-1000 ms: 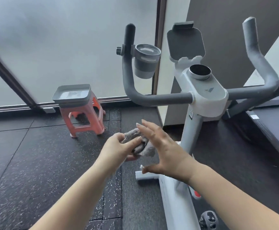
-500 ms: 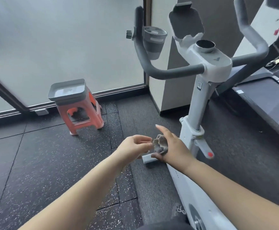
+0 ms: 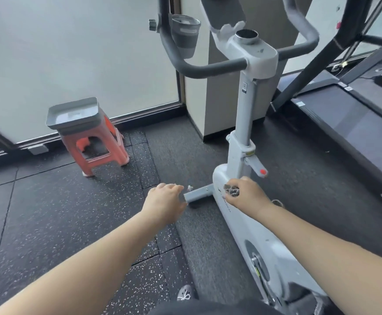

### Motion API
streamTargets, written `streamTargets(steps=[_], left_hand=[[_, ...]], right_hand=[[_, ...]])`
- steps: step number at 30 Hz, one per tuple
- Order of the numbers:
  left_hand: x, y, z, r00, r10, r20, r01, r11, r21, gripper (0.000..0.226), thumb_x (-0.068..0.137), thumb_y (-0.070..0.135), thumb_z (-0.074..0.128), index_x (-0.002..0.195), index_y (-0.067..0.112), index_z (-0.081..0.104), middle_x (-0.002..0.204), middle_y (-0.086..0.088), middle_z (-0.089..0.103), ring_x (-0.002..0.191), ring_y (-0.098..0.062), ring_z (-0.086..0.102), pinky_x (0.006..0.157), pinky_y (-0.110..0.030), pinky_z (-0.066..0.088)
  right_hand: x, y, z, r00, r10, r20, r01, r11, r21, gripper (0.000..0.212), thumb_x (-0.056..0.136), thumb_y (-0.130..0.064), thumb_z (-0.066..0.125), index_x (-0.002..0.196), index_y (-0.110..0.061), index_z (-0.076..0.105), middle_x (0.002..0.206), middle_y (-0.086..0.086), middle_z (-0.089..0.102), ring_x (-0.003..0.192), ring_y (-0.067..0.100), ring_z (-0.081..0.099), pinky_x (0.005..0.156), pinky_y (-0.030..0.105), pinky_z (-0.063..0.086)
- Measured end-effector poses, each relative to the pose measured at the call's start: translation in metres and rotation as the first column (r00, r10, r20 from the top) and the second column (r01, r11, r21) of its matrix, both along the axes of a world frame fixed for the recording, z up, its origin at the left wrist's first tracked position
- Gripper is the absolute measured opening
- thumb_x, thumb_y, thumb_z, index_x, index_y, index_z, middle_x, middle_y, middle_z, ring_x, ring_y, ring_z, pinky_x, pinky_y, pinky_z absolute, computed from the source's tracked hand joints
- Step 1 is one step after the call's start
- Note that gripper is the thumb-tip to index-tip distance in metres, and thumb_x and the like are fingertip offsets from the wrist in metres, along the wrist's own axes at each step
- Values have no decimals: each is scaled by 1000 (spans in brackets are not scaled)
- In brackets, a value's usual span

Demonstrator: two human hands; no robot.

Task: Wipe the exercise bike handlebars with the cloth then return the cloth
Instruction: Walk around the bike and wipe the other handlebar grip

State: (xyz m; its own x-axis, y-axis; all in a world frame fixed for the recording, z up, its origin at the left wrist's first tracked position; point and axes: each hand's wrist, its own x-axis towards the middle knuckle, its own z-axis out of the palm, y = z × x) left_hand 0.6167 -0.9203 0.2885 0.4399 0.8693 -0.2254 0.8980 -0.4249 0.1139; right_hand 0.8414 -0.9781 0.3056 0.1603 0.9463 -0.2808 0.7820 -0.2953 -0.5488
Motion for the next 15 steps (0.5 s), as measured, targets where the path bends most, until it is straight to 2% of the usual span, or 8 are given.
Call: streamTargets(steps=[4, 6, 8, 10, 12, 13, 14, 15], left_hand=[[-1, -40, -12, 998, -19, -60, 20, 999, 24, 53, 90, 48, 49, 137, 24, 43, 140, 2, 49, 130, -23, 40, 107, -40, 32], [-2, -62, -17, 996, -26, -81, 28, 999, 28, 55, 91, 48, 48, 140, 24, 38, 145, 1, 43, 134, -23, 35, 111, -43, 26], [-4, -83, -24, 993, -31, -110, 33, 999, 20, 59, 92, 48, 46, 144, 24, 32, 151, 0, 35, 139, -24, 28, 115, -46, 19], [-7, -103, -30, 990, -35, -137, 35, 999, -3, 61, 94, 49, 43, 147, 24, 26, 154, -1, 29, 143, -25, 22, 117, -48, 13], [-12, -123, -34, 989, -43, -144, 41, 999, -17, 62, 95, 50, 40, 148, 24, 23, 155, -1, 27, 144, -26, 19, 118, -49, 9], [-14, -132, -35, 988, -51, -145, 50, 999, -11, 63, 95, 50, 39, 149, 23, 21, 156, -1, 26, 144, -26, 18, 118, -49, 8], [-16, -141, -34, 987, -62, -150, 62, 998, -5, 64, 95, 50, 38, 149, 22, 19, 156, -2, 26, 145, -25, 17, 118, -49, 7], [-18, -148, -32, 985, -77, -156, 79, 997, 4, 65, 95, 51, 36, 150, 20, 17, 156, -2, 25, 145, -25, 17, 118, -49, 6]], right_hand=[[8, -30, -9, 999, 13, 29, -11, 998, -59, 57, 69, -38, 82, 116, -17, 56, 109, 3, 43, 97, 23, 56, 80, 25, 41], [10, -48, -19, 998, 8, 68, -3, 996, -84, 62, 68, -38, 82, 119, -18, 52, 114, 5, 44, 98, 25, 57, 79, 28, 43], [10, -66, -27, 991, 19, 130, -7, 996, -92, 47, 73, -35, 75, 110, -20, 53, 112, 5, 46, 93, 26, 57, 69, 29, 42], [8, -84, -31, 986, 29, 163, -15, 996, -89, 22, 75, -31, 66, 83, -25, 46, 96, 3, 49, 81, 26, 54, 54, 29, 33], [4, -105, -32, 989, 10, 150, 2, 997, -80, 24, 75, -28, 60, 72, -27, 36, 82, -1, 49, 74, 24, 50, 49, 30, 28], [2, -116, -31, 991, -11, 137, 20, 998, -64, 16, 75, -27, 58, 78, -27, 42, 82, -2, 52, 76, 23, 51, 52, 30, 32], [0, -126, -30, 993, -30, 116, 36, 998, -44, 18, 76, -26, 58, 91, -26, 49, 87, -3, 56, 81, 23, 53, 58, 30, 38], [-2, -136, -28, 994, -53, 98, 57, 998, -41, 30, 77, -26, 58, 106, -27, 53, 93, -4, 59, 87, 23, 56, 65, 31, 43]])
